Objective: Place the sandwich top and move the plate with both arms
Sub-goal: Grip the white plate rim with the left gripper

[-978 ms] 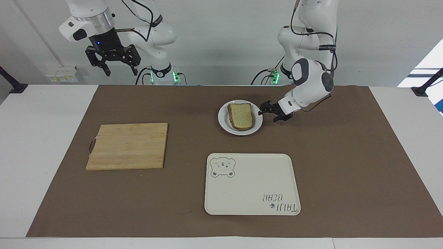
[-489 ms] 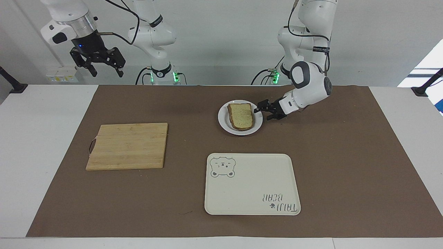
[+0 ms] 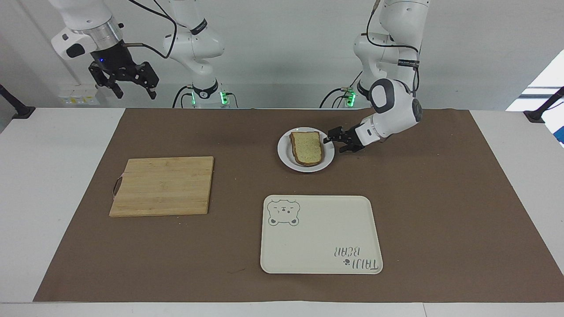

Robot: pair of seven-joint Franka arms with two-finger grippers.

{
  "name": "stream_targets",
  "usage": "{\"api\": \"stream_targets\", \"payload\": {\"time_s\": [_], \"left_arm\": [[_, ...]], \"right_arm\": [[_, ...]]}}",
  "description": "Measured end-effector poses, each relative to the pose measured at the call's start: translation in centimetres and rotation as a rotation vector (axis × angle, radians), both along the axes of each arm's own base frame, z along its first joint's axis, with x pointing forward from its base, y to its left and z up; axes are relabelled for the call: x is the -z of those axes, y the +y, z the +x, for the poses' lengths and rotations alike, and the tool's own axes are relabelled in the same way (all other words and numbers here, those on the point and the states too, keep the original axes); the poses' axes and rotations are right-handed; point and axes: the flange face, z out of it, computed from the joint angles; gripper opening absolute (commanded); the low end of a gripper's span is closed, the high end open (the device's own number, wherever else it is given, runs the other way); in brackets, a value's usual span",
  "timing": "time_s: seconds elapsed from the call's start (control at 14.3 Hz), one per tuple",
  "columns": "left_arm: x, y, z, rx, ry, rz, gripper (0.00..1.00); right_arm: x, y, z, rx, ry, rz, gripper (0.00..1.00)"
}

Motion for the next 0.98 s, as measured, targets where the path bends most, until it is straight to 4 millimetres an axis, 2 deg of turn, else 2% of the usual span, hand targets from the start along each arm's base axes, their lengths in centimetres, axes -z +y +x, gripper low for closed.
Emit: {"api": "stream_targets", "payload": {"time_s": [0.21, 0.35, 0.77, 0.98], "left_arm": [[0.3, 0.0, -0.2, -0.024, 0.017, -0.019, 0.58], [0.9, 0.0, -0.4, -0.030, 0.028, -0.026, 0.49], [1.5, 0.1, -0.5, -0.029, 0.035, -0.026, 0.44], [2.5, 0.2, -0.8, -0.025, 0.032, -0.060, 0.34]], "right_arm": [[-0.2, 0.1, 0.5, -0.003, -0.021, -0.005, 1.00], [-0.4, 0.4, 0.6, -0.022, -0.029, -0.009, 1.00], [-0.7, 2.4, 0.8, -0.062, -0.049, -0.019, 1.00], [-0.8, 1.7, 0.8, -0.053, -0.054, -0.014, 1.00]]}}
